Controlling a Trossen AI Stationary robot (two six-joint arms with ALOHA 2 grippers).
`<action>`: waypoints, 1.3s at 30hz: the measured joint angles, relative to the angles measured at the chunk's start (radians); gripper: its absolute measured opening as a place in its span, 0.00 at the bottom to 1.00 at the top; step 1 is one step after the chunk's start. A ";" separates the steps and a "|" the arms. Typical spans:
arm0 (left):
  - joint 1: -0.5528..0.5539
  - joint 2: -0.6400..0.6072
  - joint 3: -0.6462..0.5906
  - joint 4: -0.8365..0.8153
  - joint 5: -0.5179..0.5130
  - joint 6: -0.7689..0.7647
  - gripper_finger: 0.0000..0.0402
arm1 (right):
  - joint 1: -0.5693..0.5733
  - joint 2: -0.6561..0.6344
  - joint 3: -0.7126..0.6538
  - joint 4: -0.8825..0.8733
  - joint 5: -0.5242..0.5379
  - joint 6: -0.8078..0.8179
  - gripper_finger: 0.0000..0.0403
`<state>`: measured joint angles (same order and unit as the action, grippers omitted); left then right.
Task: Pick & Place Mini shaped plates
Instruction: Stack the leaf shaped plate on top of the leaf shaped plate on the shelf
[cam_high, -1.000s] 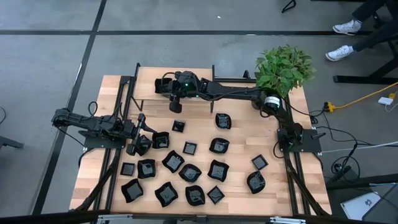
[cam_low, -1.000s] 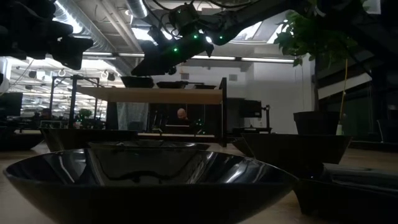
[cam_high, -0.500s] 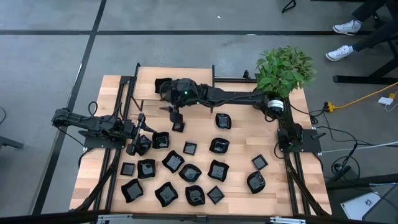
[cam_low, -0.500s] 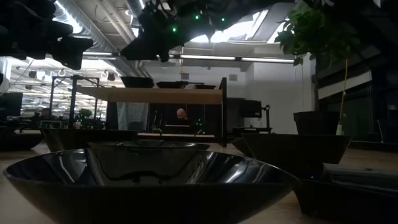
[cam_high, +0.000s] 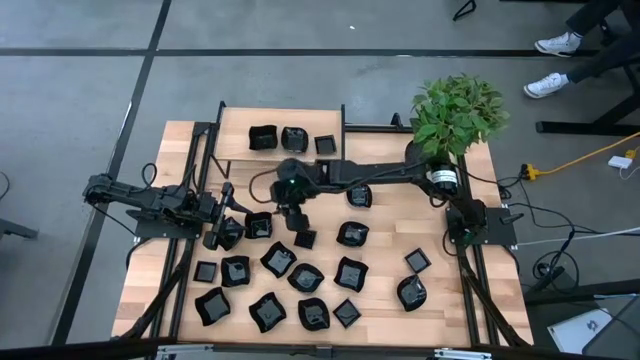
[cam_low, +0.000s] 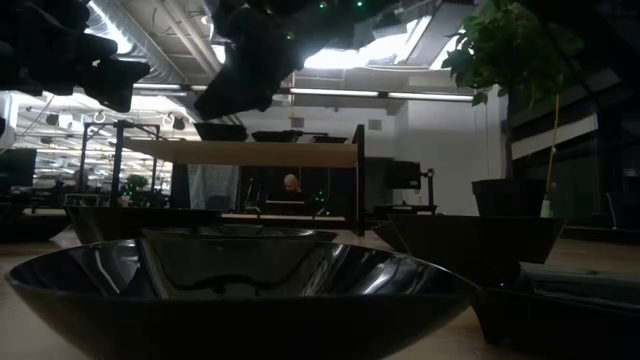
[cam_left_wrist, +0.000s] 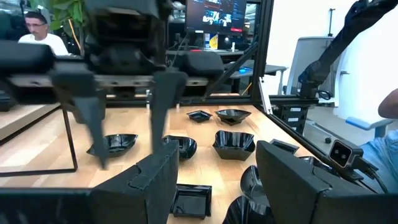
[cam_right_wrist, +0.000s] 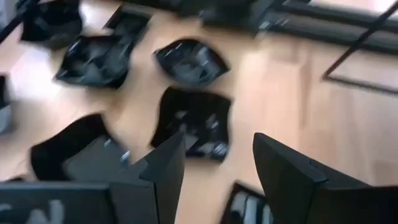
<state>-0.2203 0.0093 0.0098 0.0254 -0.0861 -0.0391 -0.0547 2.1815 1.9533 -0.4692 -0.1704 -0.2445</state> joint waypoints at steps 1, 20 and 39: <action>0.000 0.000 0.000 0.000 0.000 0.000 0.52 | 0.006 0.000 0.000 -0.024 -0.015 0.002 0.47; 0.000 0.000 0.000 0.000 0.000 0.000 0.52 | 0.080 -0.003 0.000 -0.693 -0.060 0.068 0.47; 0.000 0.000 0.000 0.000 0.000 0.000 0.52 | 0.082 -0.022 -0.194 -0.964 -0.011 0.113 0.47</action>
<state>-0.2205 0.0093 0.0099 0.0254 -0.0856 -0.0389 0.0269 2.1591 1.7596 -1.4331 -0.1810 -0.1310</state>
